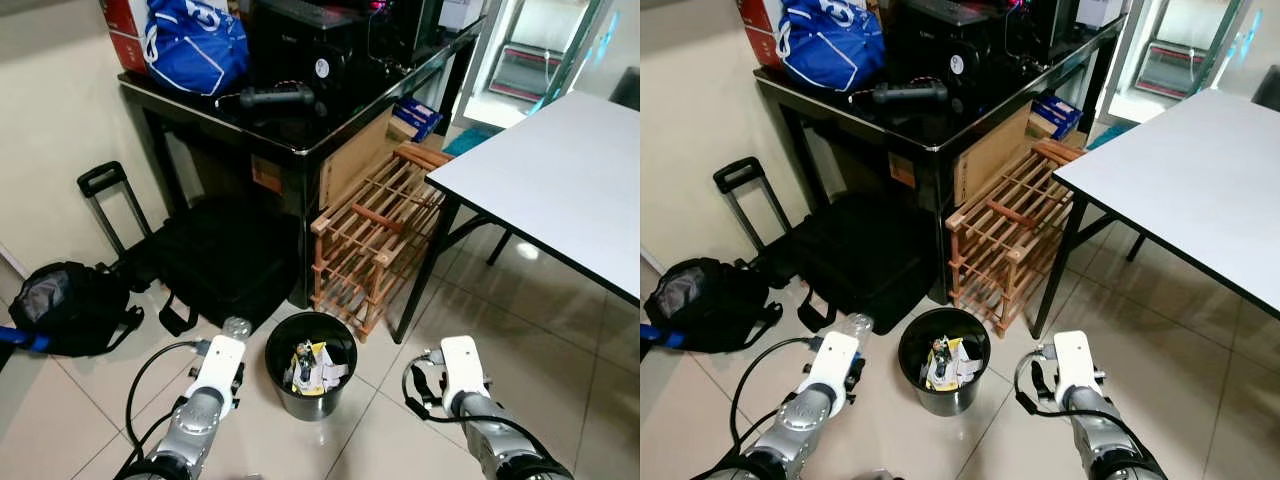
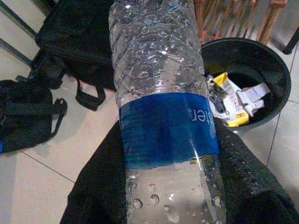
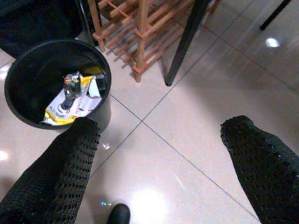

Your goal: Picking trash to rubbish bin

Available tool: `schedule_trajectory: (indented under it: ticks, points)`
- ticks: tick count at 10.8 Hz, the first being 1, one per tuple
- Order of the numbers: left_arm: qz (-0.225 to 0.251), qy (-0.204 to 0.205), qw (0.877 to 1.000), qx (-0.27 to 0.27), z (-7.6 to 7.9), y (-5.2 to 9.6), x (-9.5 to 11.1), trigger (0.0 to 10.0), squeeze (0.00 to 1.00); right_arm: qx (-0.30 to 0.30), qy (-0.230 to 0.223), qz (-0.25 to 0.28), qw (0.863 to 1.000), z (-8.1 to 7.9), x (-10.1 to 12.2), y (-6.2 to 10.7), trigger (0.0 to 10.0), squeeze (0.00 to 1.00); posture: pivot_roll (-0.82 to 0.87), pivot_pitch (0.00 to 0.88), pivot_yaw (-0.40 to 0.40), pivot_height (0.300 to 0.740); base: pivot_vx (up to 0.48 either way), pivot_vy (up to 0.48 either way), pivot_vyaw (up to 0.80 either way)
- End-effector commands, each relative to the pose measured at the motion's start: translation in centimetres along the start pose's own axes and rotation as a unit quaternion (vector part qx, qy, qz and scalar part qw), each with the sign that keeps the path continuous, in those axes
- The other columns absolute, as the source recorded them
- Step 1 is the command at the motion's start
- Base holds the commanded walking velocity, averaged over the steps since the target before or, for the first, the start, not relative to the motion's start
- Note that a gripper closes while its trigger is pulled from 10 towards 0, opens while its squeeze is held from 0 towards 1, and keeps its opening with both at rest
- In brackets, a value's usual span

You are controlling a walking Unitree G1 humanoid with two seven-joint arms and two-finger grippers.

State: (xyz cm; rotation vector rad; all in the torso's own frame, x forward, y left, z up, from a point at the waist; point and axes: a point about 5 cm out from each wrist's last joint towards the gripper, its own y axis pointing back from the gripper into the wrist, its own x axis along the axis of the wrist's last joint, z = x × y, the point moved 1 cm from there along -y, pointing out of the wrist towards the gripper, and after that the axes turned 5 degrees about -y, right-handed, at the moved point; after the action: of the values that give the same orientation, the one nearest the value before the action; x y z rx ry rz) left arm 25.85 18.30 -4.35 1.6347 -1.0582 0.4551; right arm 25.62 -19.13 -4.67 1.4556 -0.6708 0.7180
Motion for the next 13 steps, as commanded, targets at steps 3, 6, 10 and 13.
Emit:
schedule_trajectory:
  ticks: [3, 6, 10, 13]
  points:
    - [-0.014, 0.005, 1.000, 0.005, -0.2, 0.1, -0.5, 10.0, 0.00, 0.002, 0.002, -0.005, 1.000, 0.0, -0.3, 0.0, 10.0, 0.00, -0.03, 0.056, 0.012, 0.740, 0.000, 0.000, 0.00]
    - [-0.032, 0.005, 0.999, -0.005, 0.2, 0.3, -1.4, 10.0, 0.00, 0.010, 0.006, -0.036, 0.999, -0.4, -2.1, 0.5, 10.0, 0.00, -0.03, 0.049, 0.015, 0.740, 0.000, 0.000, 0.00]
    - [-0.039, 0.002, 0.999, -0.010, 0.4, 0.5, -1.8, 10.0, 0.00, 0.008, 0.006, -0.033, 0.999, -0.4, -1.9, 0.4, 10.0, 0.00, -0.03, 0.045, 0.016, 0.740, 0.073, 0.000, 0.00]
    - [-0.038, 0.000, 0.999, -0.007, 0.3, 0.4, -1.6, 10.0, 0.00, 0.013, 0.008, -0.027, 1.000, -0.7, -1.5, 0.2, 10.0, 0.00, -0.03, 0.035, 0.017, 0.740, 0.311, 0.000, 0.00]
